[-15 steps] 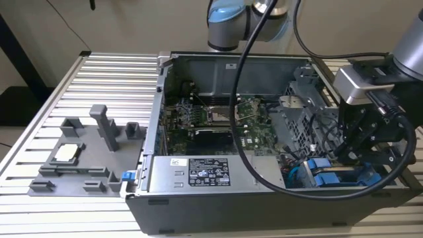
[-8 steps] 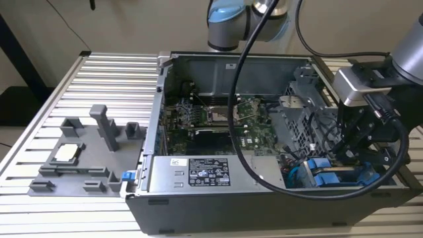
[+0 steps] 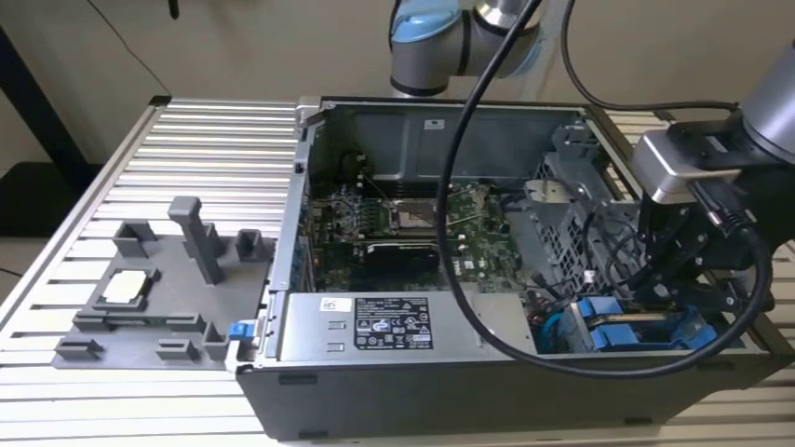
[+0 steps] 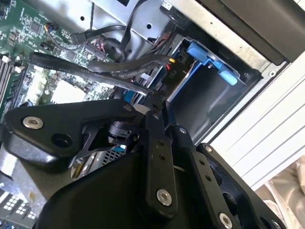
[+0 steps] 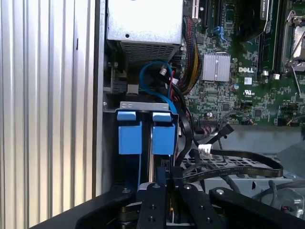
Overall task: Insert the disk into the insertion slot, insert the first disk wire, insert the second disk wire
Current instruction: 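Insert the second disk wire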
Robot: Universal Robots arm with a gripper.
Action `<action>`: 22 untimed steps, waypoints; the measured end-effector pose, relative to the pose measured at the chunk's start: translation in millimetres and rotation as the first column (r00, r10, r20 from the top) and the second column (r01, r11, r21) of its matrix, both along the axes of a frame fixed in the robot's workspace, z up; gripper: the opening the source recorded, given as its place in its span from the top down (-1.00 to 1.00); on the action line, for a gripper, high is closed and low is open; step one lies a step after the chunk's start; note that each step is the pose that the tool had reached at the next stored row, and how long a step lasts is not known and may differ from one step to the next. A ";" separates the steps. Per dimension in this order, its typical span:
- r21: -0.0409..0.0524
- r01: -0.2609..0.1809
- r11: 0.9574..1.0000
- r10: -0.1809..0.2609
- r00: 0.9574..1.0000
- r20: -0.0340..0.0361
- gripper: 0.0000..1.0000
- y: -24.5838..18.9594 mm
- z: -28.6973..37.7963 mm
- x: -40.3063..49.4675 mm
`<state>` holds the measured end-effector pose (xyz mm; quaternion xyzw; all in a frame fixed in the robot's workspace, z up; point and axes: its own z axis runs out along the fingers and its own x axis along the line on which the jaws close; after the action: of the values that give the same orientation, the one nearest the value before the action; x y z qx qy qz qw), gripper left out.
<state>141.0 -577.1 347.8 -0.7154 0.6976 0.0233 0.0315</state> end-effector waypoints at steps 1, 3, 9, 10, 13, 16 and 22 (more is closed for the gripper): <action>0.002 0.007 1.000 -0.007 1.000 0.000 0.67 0.0 -0.5 0.1; 0.002 0.011 1.000 -0.011 1.000 0.000 0.67 0.1 -0.8 0.3; 0.005 0.012 1.000 -0.012 1.000 0.000 0.67 0.1 -3.2 1.1; 0.005 0.012 1.000 -0.012 1.000 0.000 0.67 0.1 -3.6 1.4; 0.006 0.012 1.000 -0.012 1.000 0.000 0.67 0.1 -4.9 2.2; 0.008 0.012 1.000 -0.012 1.000 0.000 0.67 0.1 -6.1 2.4; 0.014 0.012 1.000 -0.012 1.000 0.000 0.67 0.1 -9.5 3.1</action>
<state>144.2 -577.0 338.3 -0.7110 0.7016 0.0281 0.0367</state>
